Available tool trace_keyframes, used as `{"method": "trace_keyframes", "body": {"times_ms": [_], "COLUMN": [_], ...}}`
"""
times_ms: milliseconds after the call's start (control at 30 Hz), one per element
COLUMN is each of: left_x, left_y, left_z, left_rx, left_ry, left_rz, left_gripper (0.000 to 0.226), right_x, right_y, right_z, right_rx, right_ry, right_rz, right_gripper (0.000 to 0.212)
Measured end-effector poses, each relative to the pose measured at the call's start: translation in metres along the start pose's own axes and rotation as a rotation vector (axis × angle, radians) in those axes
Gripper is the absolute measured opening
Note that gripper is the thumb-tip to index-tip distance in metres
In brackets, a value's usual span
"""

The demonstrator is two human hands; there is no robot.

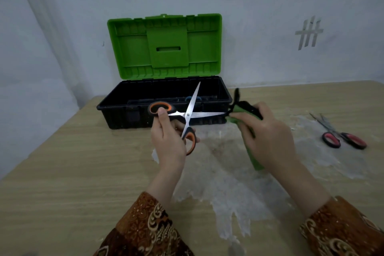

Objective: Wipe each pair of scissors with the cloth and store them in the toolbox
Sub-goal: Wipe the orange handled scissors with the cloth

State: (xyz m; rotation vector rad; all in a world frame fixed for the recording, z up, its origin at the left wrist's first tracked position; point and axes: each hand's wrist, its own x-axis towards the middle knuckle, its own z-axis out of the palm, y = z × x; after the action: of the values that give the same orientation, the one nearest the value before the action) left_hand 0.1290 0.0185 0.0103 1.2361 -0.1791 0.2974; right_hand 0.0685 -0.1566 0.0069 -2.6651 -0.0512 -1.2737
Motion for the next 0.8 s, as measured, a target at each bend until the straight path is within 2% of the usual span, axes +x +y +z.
{"method": "trace_keyframes", "body": {"times_ms": [67, 133, 267, 333, 500, 633, 733, 800], "left_x": [-0.001, -0.007, -0.018, -0.016, -0.013, -0.011, -0.008, -0.008], "left_y": [-0.003, -0.008, -0.012, -0.013, -0.007, -0.006, -0.01, -0.013], "left_z": [0.0, 0.005, 0.011, 0.009, 0.004, 0.003, 0.002, 0.002], "left_rx": [0.032, 0.066, 0.112, 0.089, 0.005, 0.042, 0.145, 0.229], "left_ry": [-0.009, -0.034, -0.054, -0.02, -0.034, -0.083, -0.156, -0.235], "left_rz": [0.035, 0.092, 0.087, 0.045, 0.039, 0.064, 0.162, 0.231], "left_gripper": [0.034, 0.035, 0.036, 0.033, 0.033, 0.034, 0.036, 0.037], "right_x": [0.002, 0.001, -0.006, -0.004, -0.004, 0.0, 0.005, 0.003], "right_y": [-0.003, -0.015, -0.033, -0.025, 0.008, 0.025, 0.011, -0.006], "right_z": [-0.002, 0.0, 0.02, 0.024, 0.015, 0.004, -0.006, -0.008], "right_rx": [0.091, 0.146, 0.0, -0.05, -0.083, 0.015, 0.176, 0.256], "right_ry": [0.105, 0.139, -0.065, -0.086, -0.075, 0.016, 0.108, 0.033], "right_rz": [0.017, -0.026, -0.048, -0.005, 0.14, 0.297, 0.138, -0.005], "right_gripper": [0.023, 0.027, 0.042, 0.043, 0.023, 0.031, 0.039, 0.044]}}
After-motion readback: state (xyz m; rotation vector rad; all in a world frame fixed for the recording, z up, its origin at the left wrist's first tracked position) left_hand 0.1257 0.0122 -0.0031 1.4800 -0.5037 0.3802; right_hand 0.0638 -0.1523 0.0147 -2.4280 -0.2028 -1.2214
